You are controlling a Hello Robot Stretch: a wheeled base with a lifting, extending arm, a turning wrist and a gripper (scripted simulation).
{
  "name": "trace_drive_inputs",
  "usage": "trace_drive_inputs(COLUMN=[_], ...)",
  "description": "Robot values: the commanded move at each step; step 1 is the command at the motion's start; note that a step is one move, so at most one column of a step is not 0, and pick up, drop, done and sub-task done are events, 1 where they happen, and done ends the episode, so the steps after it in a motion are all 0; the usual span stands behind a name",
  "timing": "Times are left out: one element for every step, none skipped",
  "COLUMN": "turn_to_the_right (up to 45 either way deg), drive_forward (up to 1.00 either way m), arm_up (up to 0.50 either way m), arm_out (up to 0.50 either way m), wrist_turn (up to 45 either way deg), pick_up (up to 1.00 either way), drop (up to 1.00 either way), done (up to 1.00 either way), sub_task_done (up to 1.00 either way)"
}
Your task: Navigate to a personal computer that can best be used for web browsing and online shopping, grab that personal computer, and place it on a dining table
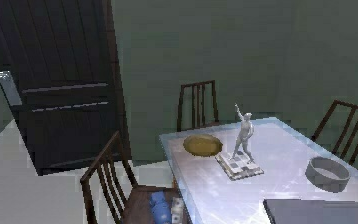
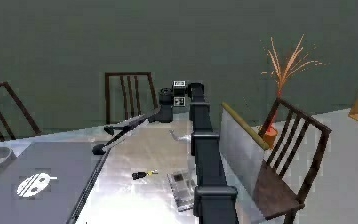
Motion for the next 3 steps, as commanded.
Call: trace_drive_inputs(turn_to_the_right=[0.0,0.0,0.0], drive_forward=[0.00,0.00,0.00], arm_up=[-0.32,0.00,0.10], arm_out=[0.00,0.00,0.00], wrist_turn=[0.0,0.0,0.0], pick_up=[0.00,0.00,0.00], drop=[0.00,1.00,0.00], done=[0.00,0.00,0.00], sub_task_done=[0.00,0.00,0.00])
